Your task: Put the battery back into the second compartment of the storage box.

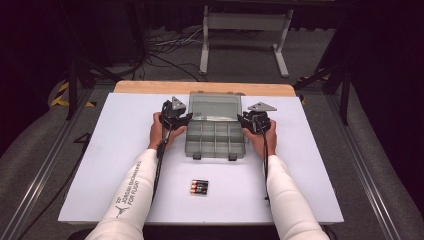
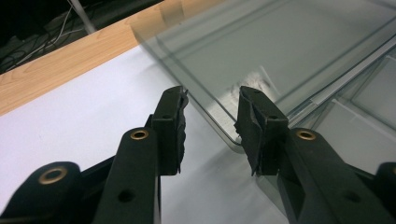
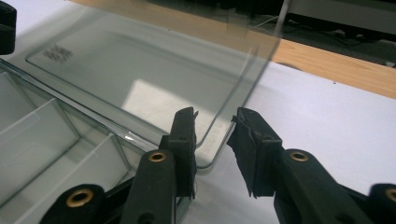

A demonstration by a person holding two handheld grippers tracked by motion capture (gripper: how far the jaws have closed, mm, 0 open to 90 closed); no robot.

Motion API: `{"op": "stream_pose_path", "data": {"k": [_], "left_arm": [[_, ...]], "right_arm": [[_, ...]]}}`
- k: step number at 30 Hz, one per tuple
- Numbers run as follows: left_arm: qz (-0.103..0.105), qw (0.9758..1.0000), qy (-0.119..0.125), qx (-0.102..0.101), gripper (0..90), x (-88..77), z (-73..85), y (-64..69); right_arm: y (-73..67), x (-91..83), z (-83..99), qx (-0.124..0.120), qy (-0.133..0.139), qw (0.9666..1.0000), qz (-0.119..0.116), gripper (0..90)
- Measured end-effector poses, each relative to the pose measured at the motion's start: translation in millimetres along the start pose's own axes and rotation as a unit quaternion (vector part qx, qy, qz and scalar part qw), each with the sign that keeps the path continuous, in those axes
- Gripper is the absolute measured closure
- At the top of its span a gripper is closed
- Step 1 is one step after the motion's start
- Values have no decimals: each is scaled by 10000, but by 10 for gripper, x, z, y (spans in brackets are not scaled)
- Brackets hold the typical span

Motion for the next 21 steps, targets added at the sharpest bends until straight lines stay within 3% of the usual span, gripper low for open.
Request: {"op": "stream_pose_path", "data": {"k": [10, 16, 21], "left_arm": [[69, 9998, 147, 70, 622, -141, -77, -16], [-14, 9993, 223, 312, 621, -254, -117, -18], [59, 9987, 303, 416, 618, -346, -129, 2]], "right_arm": [[-18, -74, -63, -67, 101, 9999, -62, 636], [-37, -175, -108, -77, 173, 9998, -107, 616], [-61, -230, -132, -89, 209, 9996, -156, 590]]}}
Point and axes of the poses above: each handheld gripper's, and its own axes: x roughly forward along the jaws, z roughly out of its underside, y roughly to its right, the point moved 9 cm from there along x, roughly forward along the jaws, and after that the axes turned 10 degrees about -z, right-handed, at the moved point
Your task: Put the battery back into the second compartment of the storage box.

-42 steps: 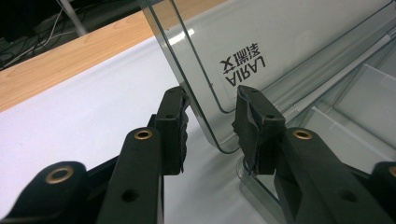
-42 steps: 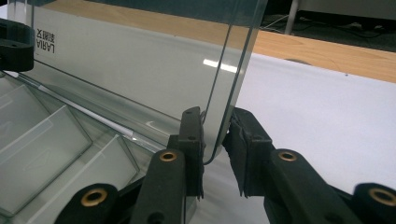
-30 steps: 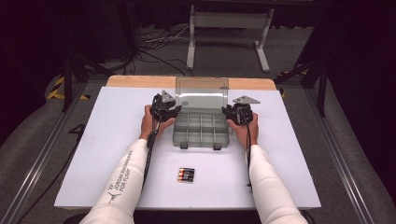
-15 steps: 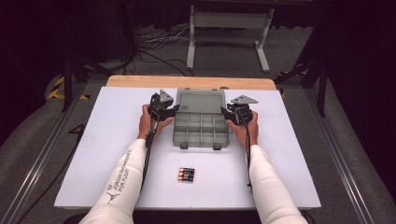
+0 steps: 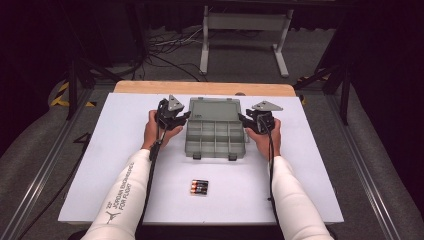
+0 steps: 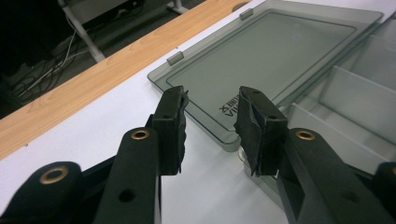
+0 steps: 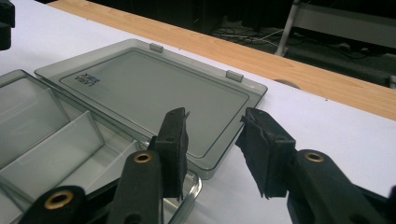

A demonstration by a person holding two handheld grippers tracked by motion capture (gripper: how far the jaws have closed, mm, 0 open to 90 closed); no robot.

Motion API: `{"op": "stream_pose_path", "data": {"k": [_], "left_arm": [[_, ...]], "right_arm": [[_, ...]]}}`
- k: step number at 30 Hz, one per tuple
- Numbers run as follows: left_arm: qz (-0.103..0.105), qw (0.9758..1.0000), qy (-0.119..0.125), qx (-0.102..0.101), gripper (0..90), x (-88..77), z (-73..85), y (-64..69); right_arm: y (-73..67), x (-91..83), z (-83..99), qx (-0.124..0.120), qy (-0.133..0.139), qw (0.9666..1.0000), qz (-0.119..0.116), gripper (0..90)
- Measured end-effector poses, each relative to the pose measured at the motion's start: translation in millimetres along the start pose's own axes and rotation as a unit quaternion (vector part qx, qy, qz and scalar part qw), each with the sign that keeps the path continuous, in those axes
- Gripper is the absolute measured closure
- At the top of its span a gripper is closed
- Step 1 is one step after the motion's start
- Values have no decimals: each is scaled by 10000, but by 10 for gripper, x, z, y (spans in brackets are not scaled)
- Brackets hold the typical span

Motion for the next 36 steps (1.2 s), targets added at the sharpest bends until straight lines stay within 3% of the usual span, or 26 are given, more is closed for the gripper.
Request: {"op": "stream_pose_path", "data": {"k": [12, 19, 22, 36], "left_arm": [[110, 9992, 287, 274, 594, -315, 53, -13], [116, 9984, 413, 375, 552, -494, 175, -47], [132, 9981, 475, 382, 539, -542, 198, -36], [279, 9950, 797, 528, 307, -756, 261, 69]], "right_arm": [[-127, -141, -16, -214, 96, 9996, -173, 438], [-202, -191, 34, -242, 137, 9995, -151, 260], [-232, -207, 41, -280, 141, 9993, -180, 231], [-441, -416, 90, -543, 232, 9969, -514, 134]]}}
Point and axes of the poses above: each handheld gripper's, and its own axes: x roughly forward along the jaws, z roughly out of its underside, y roughly to its right, the point moved 9 cm from there along x, roughly forward along the jaws, and after that the axes turned 10 degrees about -z, right-handed, at the moved point
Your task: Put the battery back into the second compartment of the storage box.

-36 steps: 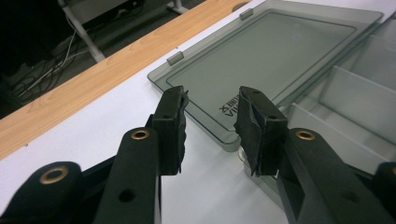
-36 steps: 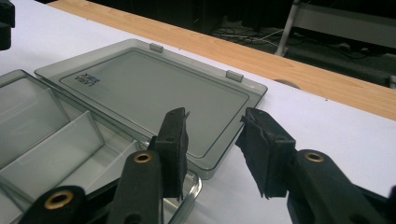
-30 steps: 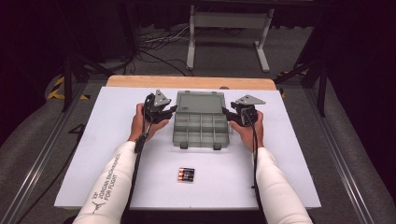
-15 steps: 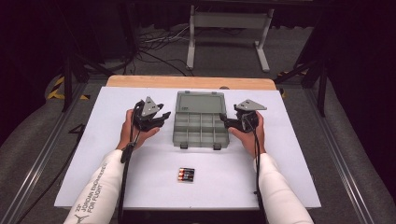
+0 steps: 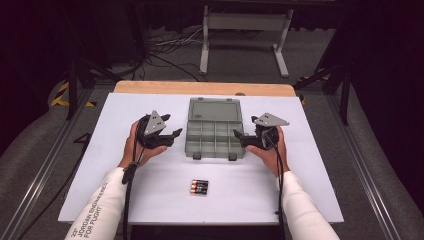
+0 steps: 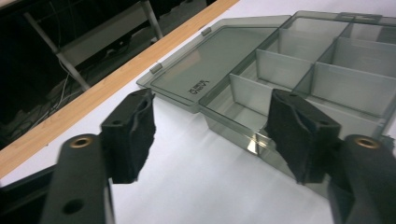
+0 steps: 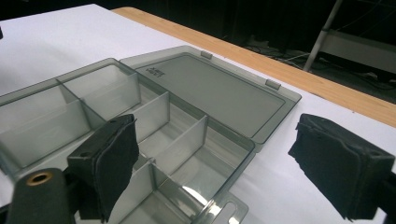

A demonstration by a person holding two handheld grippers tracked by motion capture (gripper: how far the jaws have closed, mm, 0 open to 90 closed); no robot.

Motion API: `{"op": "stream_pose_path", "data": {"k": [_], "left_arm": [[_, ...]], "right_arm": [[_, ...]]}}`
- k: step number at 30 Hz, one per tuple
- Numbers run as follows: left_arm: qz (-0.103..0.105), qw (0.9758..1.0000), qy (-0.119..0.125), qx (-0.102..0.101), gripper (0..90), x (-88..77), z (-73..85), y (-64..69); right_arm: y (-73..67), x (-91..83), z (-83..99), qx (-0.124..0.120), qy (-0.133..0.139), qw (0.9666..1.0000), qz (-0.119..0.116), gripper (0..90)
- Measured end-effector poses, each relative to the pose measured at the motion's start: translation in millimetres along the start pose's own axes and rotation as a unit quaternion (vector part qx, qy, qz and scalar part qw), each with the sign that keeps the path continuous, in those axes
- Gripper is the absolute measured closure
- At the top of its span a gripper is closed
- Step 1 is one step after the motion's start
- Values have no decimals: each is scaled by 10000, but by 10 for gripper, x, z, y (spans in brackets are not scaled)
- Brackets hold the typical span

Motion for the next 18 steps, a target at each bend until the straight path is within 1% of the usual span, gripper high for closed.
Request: {"op": "stream_pose_path", "data": {"k": [4, 5, 6, 7, 9, 10, 11, 13, 15, 16, 17, 18], "left_arm": [[51, 9998, 199, -53, 178, -86, -33, 28], [51, 9998, 199, -53, 158, -86, -33, 28], [74, 9996, 266, -85, 139, -130, -48, 33], [74, 9996, 266, -85, 122, -130, -48, 33], [110, 9992, 356, -125, 107, -189, -54, 50], [169, 9991, 367, -112, 94, -215, -52, 69], [184, 9989, 427, -90, 81, -236, -59, 75], [212, 9987, 446, -121, 74, -254, -60, 89], [278, 9984, 496, -56, 64, -305, -57, 122], [289, 9983, 510, -49, 60, -325, -53, 141], [298, 9982, 520, -27, 59, -344, -49, 156], [302, 9981, 531, -2, 59, -358, -45, 164]], "right_arm": [[-59, -73, -20, -42, 61, 9999, -93, 115], [-79, -90, -25, -78, 62, 9999, -136, 116], [-106, -105, -29, -121, 51, 9998, -173, 128], [-131, -121, -29, -191, 30, 9996, -206, 149], [-185, -150, -27, -247, 22, 9993, -291, 154], [-212, -163, -20, -280, 6, 9990, -339, 161], [-240, -176, -10, -333, 0, 9988, -371, 170], [-280, -191, 10, -343, -54, 9984, -455, 172], [-308, -202, 19, -331, -72, 9982, -493, 182], [-357, -220, 25, -412, -86, 9975, -561, 194], [-385, -226, 29, -420, -90, 9972, -612, 195], [-385, -226, 29, -420, -90, 9972, -612, 195]]}}
Point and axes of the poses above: each handheld gripper's, and its own axes: x roughly forward along the jaws, z roughly out of its underside, y roughly to its right, the point moved 9 cm from there along x, roughly forward along the jaws, and after that the axes turned 10 degrees about -z, right-handed, at the moved point
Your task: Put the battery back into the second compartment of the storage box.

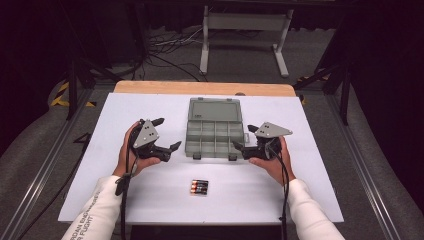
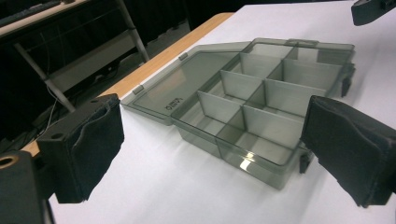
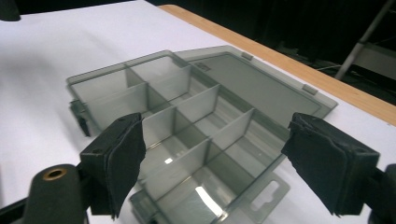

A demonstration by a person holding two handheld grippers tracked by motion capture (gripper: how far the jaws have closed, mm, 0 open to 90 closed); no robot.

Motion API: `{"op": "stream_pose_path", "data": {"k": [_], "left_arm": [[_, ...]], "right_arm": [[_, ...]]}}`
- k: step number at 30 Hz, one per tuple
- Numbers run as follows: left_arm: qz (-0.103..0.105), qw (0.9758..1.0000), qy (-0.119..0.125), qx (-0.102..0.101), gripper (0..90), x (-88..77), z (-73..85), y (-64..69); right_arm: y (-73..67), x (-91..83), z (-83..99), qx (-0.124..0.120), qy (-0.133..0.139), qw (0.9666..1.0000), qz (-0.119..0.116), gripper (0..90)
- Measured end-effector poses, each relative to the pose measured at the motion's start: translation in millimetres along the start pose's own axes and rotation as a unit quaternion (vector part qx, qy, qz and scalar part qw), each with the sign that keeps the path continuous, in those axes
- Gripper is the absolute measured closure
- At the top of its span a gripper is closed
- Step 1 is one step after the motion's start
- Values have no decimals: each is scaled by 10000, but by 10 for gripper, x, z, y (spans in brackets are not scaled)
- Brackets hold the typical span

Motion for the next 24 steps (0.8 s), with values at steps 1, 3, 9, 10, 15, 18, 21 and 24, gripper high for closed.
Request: {"op": "stream_pose_path", "data": {"k": [1, 3, 9, 10, 15, 18, 21, 24], "left_arm": [[38, 10000, -17, 19, 59, -25, 11, 23], [99, 9999, -18, 78, 55, -56, 28, 60], [221, 9996, -51, 179, 45, -167, 83, 144], [251, 9995, -54, 196, 39, -185, 97, 155], [259, 9995, -140, 138, 33, -276, 192, 162], [277, 9993, -173, 163, 31, -346, 244, 166], [292, 9993, -186, 121, 32, -416, 299, 174], [344, 9991, -211, 89, 32, -490, 358, 180]], "right_arm": [[-21, 0, 4, -12, -14, 10000, -39, 195], [-77, 1, 13, -73, -45, 9999, -120, 195], [-241, 4, 57, -202, -218, 9991, -313, 186], [-263, 1, 60, -214, -228, 9990, -325, 186], [-339, -6, 79, -208, -268, 9984, -456, 186], [-391, -13, 83, -245, -295, 9979, -523, 184], [-444, -10, 93, -293, -331, 9973, -587, 180], [-509, 12, 119, -311, -519, 9957, -700, 176]]}}
Point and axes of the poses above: each handheld gripper's, and its own axes: x roughly forward along the jaws, z roughly out of its underside, y roughly to its right, the point moved 9 cm from there along x, roughly forward along the jaws, and after that the axes turned 10 degrees about -z, right-handed, at the moved point
